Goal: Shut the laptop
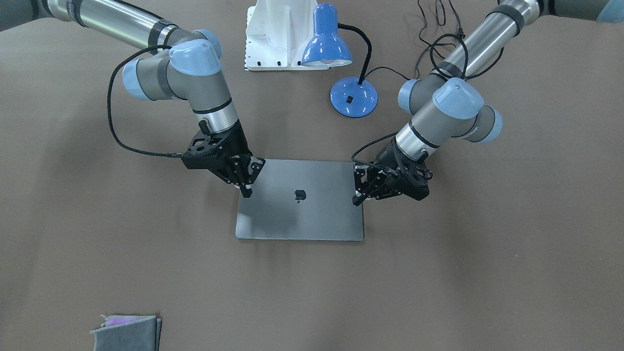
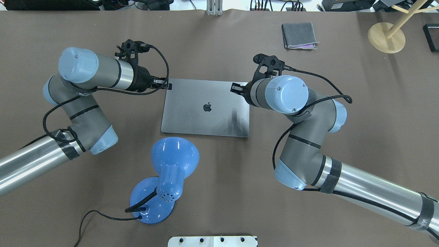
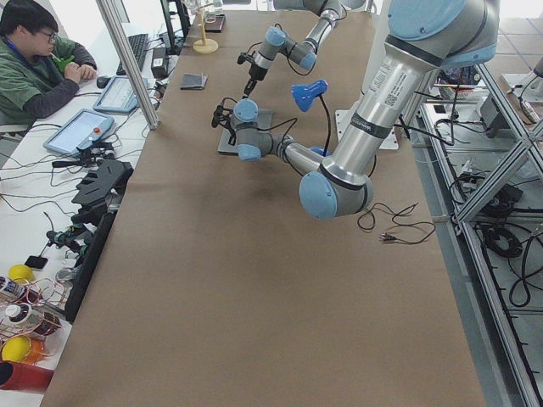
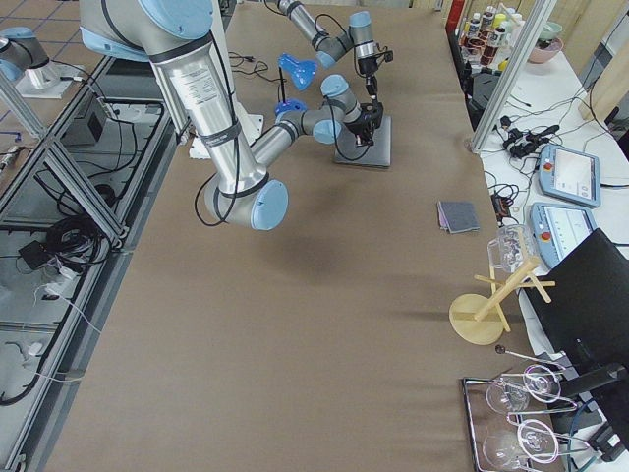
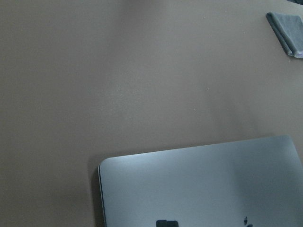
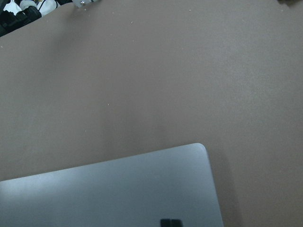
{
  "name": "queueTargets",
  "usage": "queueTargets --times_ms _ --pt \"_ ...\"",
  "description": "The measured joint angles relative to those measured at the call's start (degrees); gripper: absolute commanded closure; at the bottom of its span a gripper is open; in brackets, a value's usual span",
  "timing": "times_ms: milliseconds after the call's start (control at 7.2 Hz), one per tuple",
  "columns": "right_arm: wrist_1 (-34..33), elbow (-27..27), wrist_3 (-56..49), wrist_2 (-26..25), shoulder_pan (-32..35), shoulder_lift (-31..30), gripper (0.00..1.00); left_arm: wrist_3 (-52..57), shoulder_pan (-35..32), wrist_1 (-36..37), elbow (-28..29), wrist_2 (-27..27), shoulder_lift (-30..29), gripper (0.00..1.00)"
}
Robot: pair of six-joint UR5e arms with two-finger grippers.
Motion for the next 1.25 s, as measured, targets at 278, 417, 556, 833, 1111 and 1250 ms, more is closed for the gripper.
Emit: queueTargets --times_ms 278,417,556,833,1111,1250 --pt "-1.7 3.6 -2.0 5.2 3.1 -2.8 0.0 2.3 -3.8 10.1 -7.2 -5.0 2.7 0.01" --pt "-5.6 7.2 -5.6 8.6 5.1 -5.0 0.0 6.3 -6.2 16.7 -12.3 -8.0 5.3 0.01" --pt "-10.9 11.9 -9.9 11.6 7.2 -7.9 0.0 11.1 -9.1 22.7 -17.6 -10.7 8.6 0.01" --pt "-20.4 22.5 -19.7 17.1 11.8 -16.8 0.0 24.3 -15.9 31.8 -24.9 -14.7 16.1 0.0" --pt "-23.3 29.5 -31.9 21.9 18.2 -28.2 0.0 43.1 -24.7 38.1 -27.7 -16.2 24.5 0.0" --pt "-23.4 30.9 -39.5 26.1 23.0 -33.2 0.0 53.4 -29.9 42.5 -27.9 -17.4 27.5 0.0"
